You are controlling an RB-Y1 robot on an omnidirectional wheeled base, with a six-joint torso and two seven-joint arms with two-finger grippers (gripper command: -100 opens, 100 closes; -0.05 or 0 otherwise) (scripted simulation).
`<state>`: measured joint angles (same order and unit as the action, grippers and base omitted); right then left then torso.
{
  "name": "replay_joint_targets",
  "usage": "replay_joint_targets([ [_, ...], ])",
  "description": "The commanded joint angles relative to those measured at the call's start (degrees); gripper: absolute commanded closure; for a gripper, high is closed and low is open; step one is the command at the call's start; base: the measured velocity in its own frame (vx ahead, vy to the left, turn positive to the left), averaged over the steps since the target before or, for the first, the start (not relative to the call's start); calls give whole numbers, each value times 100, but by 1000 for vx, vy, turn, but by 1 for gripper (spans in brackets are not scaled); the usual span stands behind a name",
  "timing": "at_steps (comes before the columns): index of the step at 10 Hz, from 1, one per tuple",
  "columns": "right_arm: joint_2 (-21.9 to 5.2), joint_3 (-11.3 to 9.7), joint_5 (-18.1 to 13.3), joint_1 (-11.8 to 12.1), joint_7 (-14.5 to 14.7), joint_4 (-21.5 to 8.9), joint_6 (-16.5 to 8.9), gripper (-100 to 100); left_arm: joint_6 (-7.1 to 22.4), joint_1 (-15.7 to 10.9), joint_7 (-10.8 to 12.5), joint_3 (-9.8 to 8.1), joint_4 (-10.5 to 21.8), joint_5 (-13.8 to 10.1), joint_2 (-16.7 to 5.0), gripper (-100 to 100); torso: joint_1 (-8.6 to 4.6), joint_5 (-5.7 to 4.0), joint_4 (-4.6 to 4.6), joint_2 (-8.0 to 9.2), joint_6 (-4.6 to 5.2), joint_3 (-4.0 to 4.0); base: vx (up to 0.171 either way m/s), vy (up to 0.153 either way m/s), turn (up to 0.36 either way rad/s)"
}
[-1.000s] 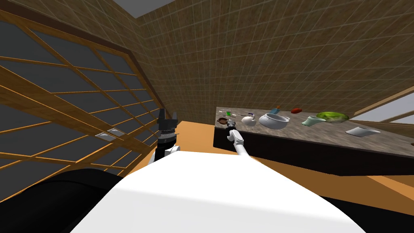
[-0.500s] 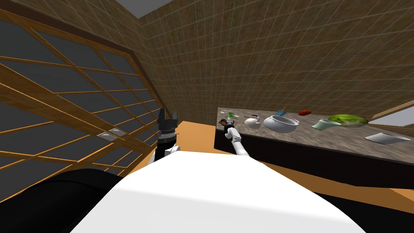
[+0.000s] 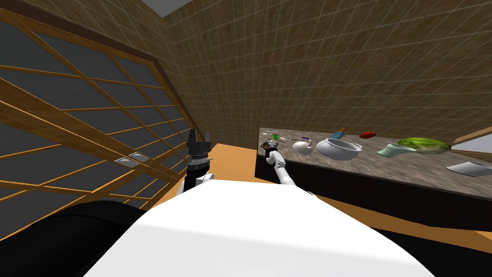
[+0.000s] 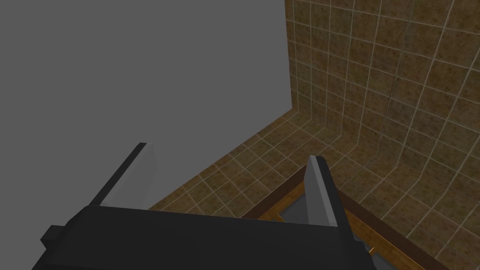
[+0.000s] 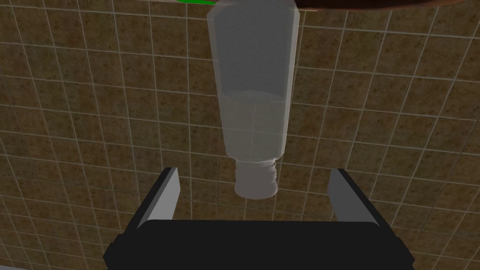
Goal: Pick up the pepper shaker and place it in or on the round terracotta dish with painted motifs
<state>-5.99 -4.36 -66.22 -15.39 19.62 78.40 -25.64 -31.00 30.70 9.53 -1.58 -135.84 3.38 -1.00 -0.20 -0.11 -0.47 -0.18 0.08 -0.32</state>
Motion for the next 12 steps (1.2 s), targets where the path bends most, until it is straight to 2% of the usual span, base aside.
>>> replay_joint_targets([
  [1, 0, 0, 0, 0, 0, 0, 0, -100, 0, 0, 0, 0, 0, 0, 0, 0, 0, 0, 0, 0, 0, 0, 0, 0, 0],
  [3, 0, 0, 0, 0, 0, 0, 0, -100, 0, 0, 0, 0, 0, 0, 0, 0, 0, 0, 1, 3, 0, 2, 0, 0, 0],
  [4, 0, 0, 0, 0, 0, 0, 0, 0, 0, 0, 0, 0, 0, 0, 0, 0, 0, 0, 1, 3, 0, 2, 0, 0, 0],
  [5, 35, 7, 168, -248, 210, -69, -147, -100, 0, 0, 0, 0, 0, 0, 0, 0, 0, 0, 1, 3, 0, 2, -34, -25, 27],
  [12, 156, 33, 756, -1116, 945, -309, -660, -100, 0, -1, 0, 0, 0, 0, 0, 0, -14, -3, 6, 25, 0, 15, -63, -44, 22],
])
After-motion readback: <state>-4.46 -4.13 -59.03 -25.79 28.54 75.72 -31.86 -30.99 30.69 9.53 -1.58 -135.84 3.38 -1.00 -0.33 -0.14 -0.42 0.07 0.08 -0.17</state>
